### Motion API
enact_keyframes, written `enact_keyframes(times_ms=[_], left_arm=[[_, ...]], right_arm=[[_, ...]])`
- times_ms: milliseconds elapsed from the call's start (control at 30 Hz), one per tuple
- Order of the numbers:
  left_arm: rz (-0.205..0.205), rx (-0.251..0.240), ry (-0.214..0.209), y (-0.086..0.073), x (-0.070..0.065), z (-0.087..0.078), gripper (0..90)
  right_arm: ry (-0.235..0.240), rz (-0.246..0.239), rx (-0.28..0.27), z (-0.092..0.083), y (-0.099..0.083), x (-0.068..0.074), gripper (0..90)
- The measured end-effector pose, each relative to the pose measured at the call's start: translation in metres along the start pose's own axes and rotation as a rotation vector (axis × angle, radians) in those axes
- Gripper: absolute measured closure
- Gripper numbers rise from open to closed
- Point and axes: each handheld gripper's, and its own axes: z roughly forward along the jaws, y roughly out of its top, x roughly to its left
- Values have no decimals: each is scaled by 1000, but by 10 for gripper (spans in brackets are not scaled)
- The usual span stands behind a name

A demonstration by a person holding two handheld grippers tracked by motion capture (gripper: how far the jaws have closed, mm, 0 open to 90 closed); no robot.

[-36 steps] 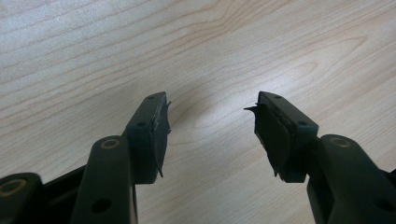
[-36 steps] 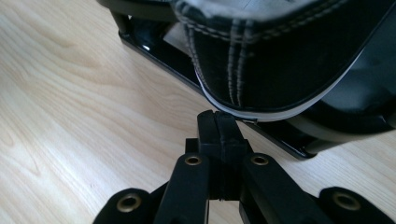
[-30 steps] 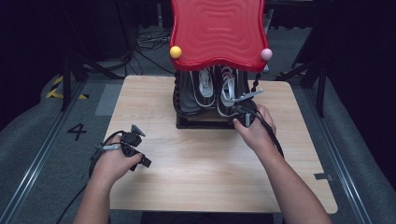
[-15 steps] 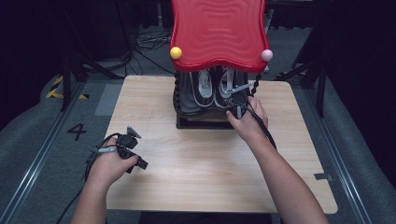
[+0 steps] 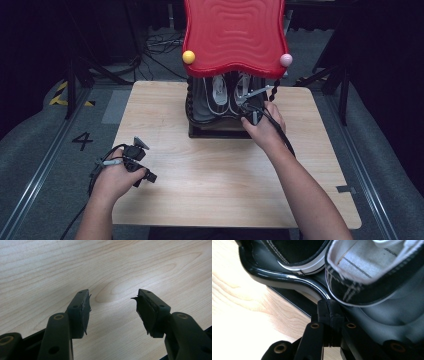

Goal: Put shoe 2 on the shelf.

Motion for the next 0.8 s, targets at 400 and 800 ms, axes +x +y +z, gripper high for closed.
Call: enact_keyframes(times_ms=[400,800], left_arm=[[53,-37,-5,8,-5,-7,430],[88,-68,-15,11,-5,-9,413]], right_arm=[[75,-5,-30,-58,-34,-12,640],[64,27,11,-95,-90,-44,516]])
